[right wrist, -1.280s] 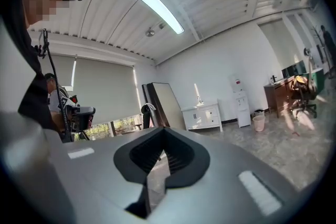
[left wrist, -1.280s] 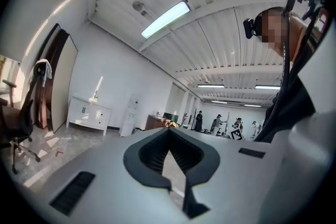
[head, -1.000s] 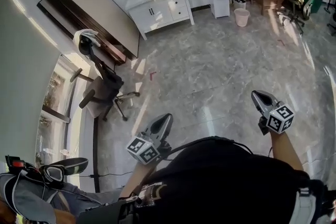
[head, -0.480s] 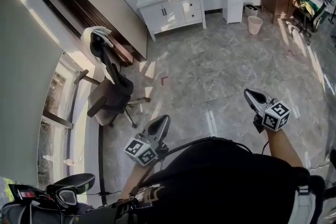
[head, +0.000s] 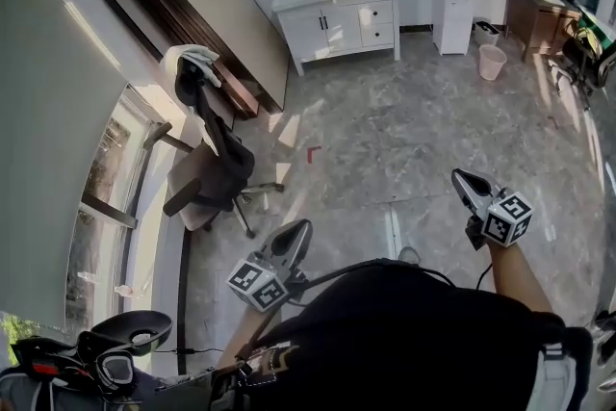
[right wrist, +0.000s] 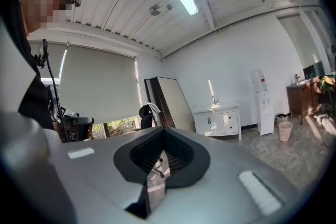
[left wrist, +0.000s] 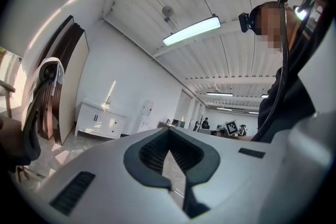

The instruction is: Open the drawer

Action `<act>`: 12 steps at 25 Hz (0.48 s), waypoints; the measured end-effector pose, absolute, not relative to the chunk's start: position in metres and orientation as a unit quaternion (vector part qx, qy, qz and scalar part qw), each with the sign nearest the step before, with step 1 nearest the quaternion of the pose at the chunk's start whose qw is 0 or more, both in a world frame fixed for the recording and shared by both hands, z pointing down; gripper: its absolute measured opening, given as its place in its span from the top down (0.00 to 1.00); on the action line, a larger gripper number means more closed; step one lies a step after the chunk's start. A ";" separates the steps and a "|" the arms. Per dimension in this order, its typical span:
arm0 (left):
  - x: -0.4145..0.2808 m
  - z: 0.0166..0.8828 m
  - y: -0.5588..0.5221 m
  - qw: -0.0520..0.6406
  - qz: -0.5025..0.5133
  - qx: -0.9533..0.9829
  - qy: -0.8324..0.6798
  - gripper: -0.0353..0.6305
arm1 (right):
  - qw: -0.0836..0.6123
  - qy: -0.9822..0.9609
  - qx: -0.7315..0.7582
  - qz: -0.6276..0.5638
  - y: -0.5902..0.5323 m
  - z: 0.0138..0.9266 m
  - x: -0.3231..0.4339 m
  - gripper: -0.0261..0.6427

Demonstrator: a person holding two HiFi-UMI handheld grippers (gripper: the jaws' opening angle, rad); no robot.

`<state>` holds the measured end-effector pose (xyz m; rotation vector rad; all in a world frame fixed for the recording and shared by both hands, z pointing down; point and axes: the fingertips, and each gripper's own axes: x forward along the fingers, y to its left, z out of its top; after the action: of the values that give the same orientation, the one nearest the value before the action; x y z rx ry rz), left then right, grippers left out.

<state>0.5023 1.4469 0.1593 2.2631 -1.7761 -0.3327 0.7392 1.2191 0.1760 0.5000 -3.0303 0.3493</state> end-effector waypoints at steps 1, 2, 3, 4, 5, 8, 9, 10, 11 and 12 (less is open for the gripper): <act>0.502 0.157 1.436 0.118 -0.111 0.772 -0.615 0.94 | 0.025 -0.981 0.154 0.112 1.205 0.178 0.737 0.96; 0.502 0.154 1.423 0.113 -0.107 0.767 -0.623 0.94 | 0.024 -0.982 0.148 0.112 1.189 0.180 0.735 0.96; 0.502 0.152 1.409 0.107 -0.105 0.762 -0.630 0.94 | 0.022 -0.983 0.143 0.112 1.170 0.181 0.734 0.96; 0.502 0.150 1.393 0.103 -0.105 0.756 -0.637 0.94 | 0.022 -0.984 0.138 0.113 1.150 0.182 0.733 0.96; 0.503 0.148 1.376 0.102 -0.110 0.752 -0.642 0.94 | 0.022 -0.984 0.134 0.115 1.130 0.183 0.733 0.96; 0.516 0.143 1.323 0.101 -0.121 0.748 -0.645 0.94 | 0.027 -0.988 0.113 0.105 1.076 0.176 0.734 0.96; 0.521 0.140 1.304 0.098 -0.118 0.747 -0.647 0.94 | 0.025 -0.989 0.107 0.100 1.058 0.172 0.737 0.96; 0.524 0.136 1.285 0.095 -0.118 0.745 -0.649 0.94 | 0.022 -0.990 0.103 0.097 1.039 0.169 0.740 0.96; 0.528 0.131 1.267 0.093 -0.122 0.742 -0.653 0.94 | 0.020 -0.990 0.101 0.096 1.020 0.167 0.744 0.96; 0.532 0.126 1.250 0.092 -0.126 0.739 -0.655 0.94 | 0.019 -0.990 0.101 0.098 1.002 0.166 0.749 0.96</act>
<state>0.5322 1.2505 0.1258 2.1953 -1.9453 -0.3750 0.7490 1.0022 0.1655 0.3136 -3.0720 0.3042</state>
